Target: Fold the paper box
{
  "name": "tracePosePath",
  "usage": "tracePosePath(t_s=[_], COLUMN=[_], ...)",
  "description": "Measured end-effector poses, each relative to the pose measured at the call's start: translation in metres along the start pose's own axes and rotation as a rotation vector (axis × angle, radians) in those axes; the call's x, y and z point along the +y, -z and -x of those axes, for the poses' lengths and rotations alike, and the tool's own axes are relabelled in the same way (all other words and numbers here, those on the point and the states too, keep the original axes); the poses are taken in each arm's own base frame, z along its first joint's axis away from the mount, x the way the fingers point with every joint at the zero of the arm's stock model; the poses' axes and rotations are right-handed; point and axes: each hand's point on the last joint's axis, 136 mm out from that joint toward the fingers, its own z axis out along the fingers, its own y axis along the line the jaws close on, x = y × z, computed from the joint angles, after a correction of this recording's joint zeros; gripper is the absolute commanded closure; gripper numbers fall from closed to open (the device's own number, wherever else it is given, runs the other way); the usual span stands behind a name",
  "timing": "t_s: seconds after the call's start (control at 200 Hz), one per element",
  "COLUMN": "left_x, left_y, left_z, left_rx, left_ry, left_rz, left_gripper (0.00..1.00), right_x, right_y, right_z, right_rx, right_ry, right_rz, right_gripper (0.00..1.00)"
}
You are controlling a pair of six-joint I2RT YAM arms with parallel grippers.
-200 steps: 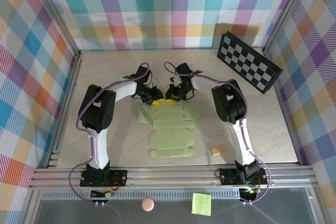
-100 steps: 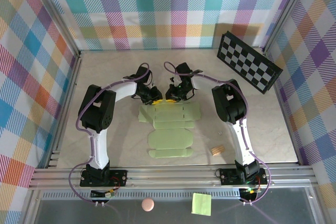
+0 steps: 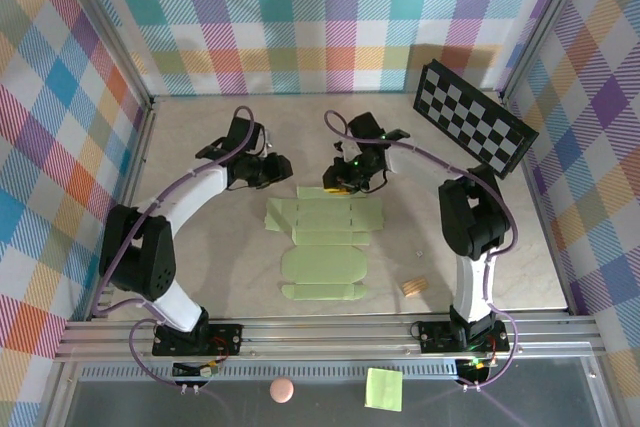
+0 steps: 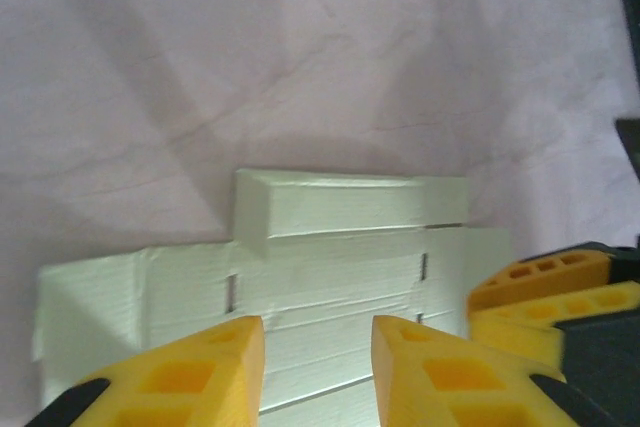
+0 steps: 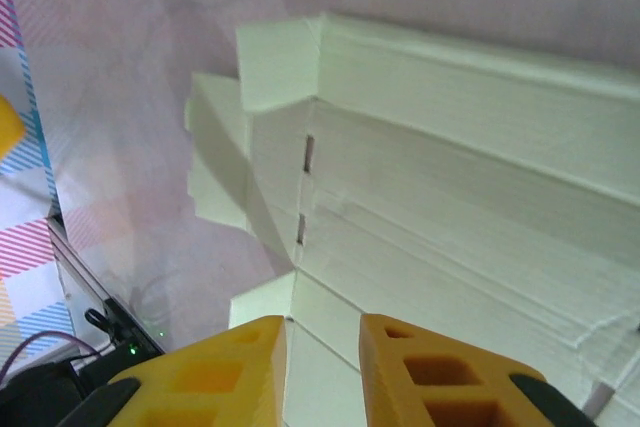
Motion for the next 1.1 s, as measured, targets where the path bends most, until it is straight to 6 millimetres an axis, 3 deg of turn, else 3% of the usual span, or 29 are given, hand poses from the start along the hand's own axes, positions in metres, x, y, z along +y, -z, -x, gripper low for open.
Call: tracePosePath(t_s=[0.195, 0.34, 0.8, 1.1], left_x=[0.052, 0.071, 0.090, 0.079], left_y=[-0.006, -0.010, -0.034, -0.043], left_z=[-0.027, -0.042, -0.068, -0.082], left_rx=[0.066, 0.102, 0.206, 0.245], left_ry=[0.039, 0.034, 0.053, 0.065], left_rz=[0.118, 0.166, 0.179, 0.071], left_gripper=[0.53, 0.50, 0.51, 0.61], right_x=[-0.025, -0.033, -0.044, -0.043], right_y=[-0.023, -0.032, -0.052, -0.054], right_z=[-0.036, -0.046, -0.049, -0.049], right_rx=[0.083, 0.104, 0.122, 0.120], right_ry=[-0.061, -0.084, -0.103, -0.099], right_rz=[-0.021, -0.018, 0.007, 0.020], right_gripper=[0.69, 0.69, 0.69, 0.69])
